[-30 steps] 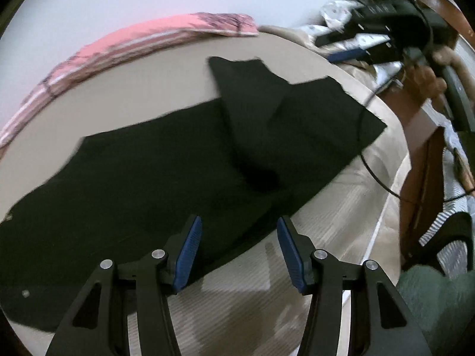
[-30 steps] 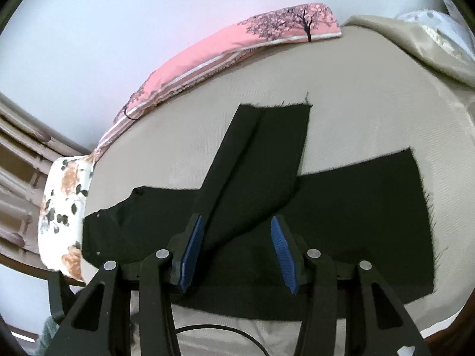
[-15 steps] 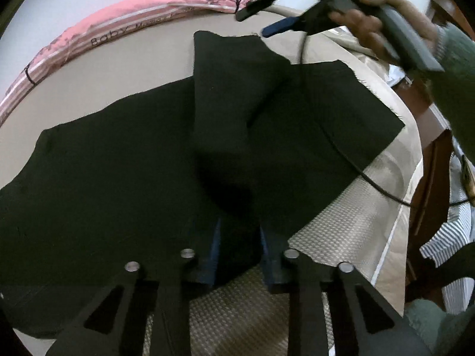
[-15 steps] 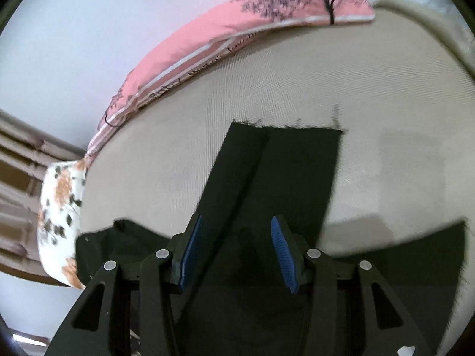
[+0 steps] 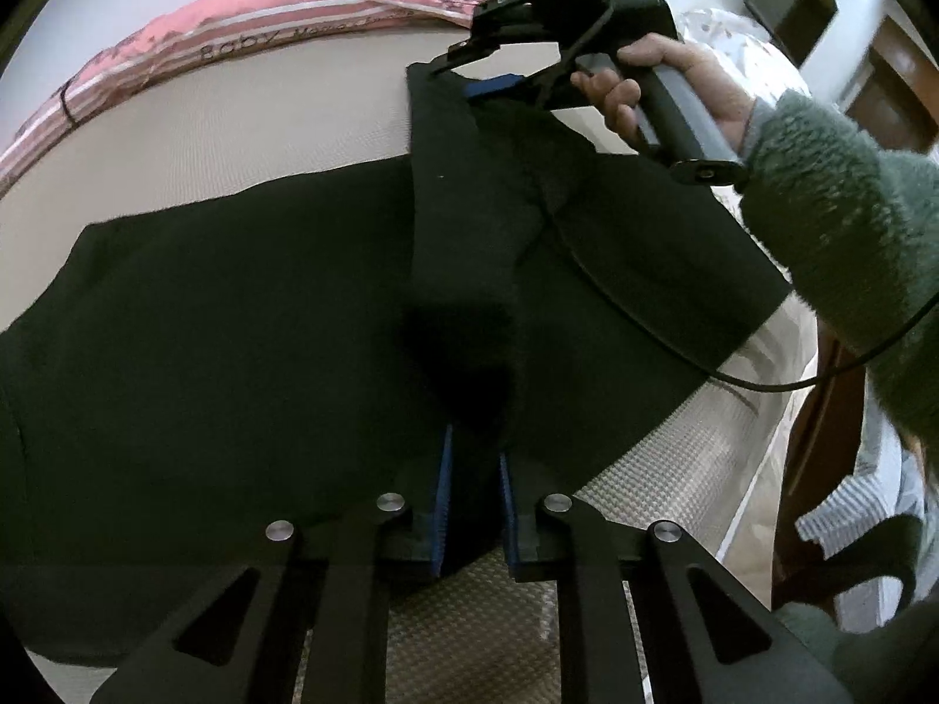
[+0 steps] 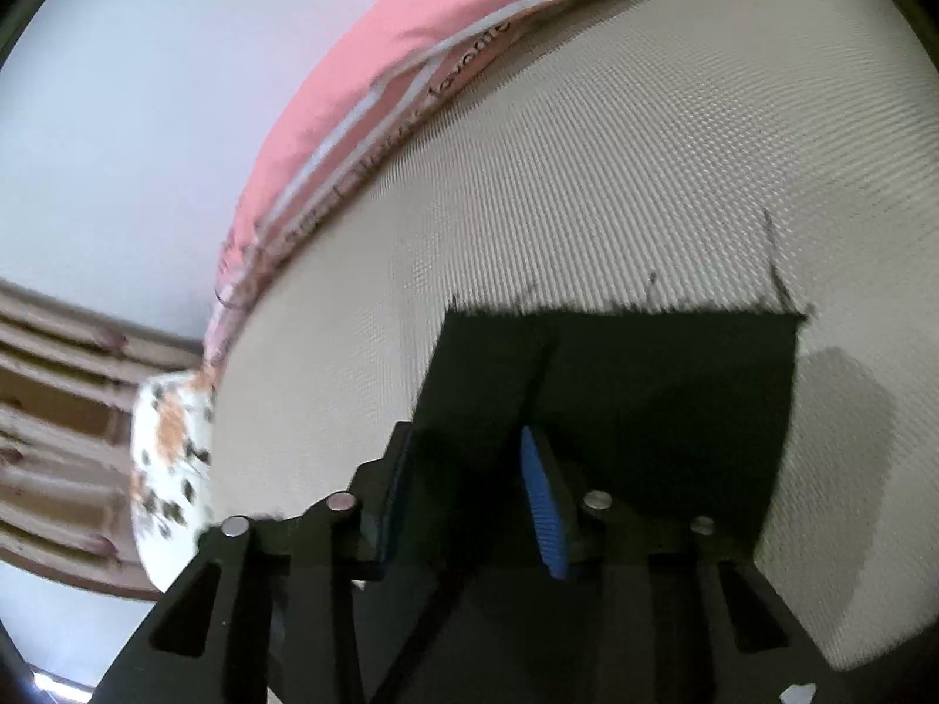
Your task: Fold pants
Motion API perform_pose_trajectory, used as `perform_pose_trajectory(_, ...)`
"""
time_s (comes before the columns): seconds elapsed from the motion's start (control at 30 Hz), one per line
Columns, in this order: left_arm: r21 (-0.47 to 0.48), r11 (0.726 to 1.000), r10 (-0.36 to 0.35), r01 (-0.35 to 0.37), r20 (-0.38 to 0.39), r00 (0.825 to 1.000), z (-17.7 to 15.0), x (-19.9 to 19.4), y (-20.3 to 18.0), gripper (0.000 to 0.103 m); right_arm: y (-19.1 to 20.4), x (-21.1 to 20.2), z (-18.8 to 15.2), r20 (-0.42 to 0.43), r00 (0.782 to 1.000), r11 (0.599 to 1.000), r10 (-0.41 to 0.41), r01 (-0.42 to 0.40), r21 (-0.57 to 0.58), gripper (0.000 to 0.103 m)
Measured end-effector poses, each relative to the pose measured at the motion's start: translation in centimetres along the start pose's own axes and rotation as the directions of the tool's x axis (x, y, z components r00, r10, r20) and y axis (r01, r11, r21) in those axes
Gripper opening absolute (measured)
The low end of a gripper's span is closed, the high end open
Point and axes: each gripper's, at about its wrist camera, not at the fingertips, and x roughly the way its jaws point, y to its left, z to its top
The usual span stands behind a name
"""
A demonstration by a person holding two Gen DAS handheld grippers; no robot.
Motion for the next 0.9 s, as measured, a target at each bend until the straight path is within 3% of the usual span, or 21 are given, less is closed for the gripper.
perform_pose_trajectory(0.13, -0.012, 1.000, -0.010, 0.010, -0.016, 1.000, -0.1, 0.5, 0.0, 0.015, -0.7, 1.1, 1.2, 0.020, 0.999, 0.998, 0.045, -0.046, 0.043, 0.016)
perform_pose_trajectory(0.27, -0.009, 1.000, -0.007, 0.007, -0.022, 1.000, -0.1, 0.8, -0.1, 0.015, -0.7, 1.7, 1.8, 0.012, 0.998, 0.995, 0.067, -0.068, 0.068, 0.008)
perform_pose_trajectory(0.4, -0.007, 1.000, -0.004, 0.004, -0.017, 1.000, -0.1, 0.7, -0.3, 0.015, 1.3, -0.1, 1.8, 0.077, 0.996, 0.999, 0.034, -0.036, 0.027, 0.005)
perform_pose_trajectory(0.53, 0.007, 1.000, 0.012, -0.012, 0.000, 1.000, -0.2, 0.5, -0.6, 0.015, 4.6, -5.8, 1.2, 0.186, 0.981, 0.999, 0.051, -0.047, -0.023, 0.004)
perform_pose_trajectory(0.67, 0.047, 0.998, 0.031, -0.033, 0.027, 0.999, 0.0, 0.4, -1.4, 0.015, 5.9, -14.2, -1.4, 0.306, 0.951, 0.999, 0.034, -0.022, -0.045, 0.004)
perform_pose_trajectory(0.8, 0.098, 0.993, 0.056, -0.060, 0.045, 0.997, 0.1, 0.6, -2.1, 0.015, 3.4, -22.4, -7.2, 0.410, 0.908, 0.996, -0.086, 0.082, 0.029, 0.004)
perform_pose_trajectory(0.9, 0.134, 0.988, 0.069, -0.073, 0.040, 0.997, -0.2, 1.0, -2.5, 0.015, -0.6, -25.0, -12.2, 0.410, 0.882, 0.970, -0.232, 0.182, 0.159, 0.004)
